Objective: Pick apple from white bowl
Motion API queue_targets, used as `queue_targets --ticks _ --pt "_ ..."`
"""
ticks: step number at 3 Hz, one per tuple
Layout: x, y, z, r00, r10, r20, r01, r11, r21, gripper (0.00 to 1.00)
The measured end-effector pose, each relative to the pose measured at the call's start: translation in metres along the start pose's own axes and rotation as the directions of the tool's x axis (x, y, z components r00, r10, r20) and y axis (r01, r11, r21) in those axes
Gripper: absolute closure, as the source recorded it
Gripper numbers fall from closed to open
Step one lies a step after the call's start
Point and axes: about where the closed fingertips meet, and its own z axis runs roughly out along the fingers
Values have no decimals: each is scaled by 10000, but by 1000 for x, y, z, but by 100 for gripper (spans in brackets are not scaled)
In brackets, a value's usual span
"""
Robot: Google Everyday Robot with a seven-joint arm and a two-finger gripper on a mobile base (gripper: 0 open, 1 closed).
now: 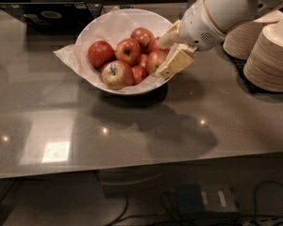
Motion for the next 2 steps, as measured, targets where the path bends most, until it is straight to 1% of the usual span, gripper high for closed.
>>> queue_targets --ticks 2 --pt "6 -6 24 9999 148 -69 -150 9993 -353 44"
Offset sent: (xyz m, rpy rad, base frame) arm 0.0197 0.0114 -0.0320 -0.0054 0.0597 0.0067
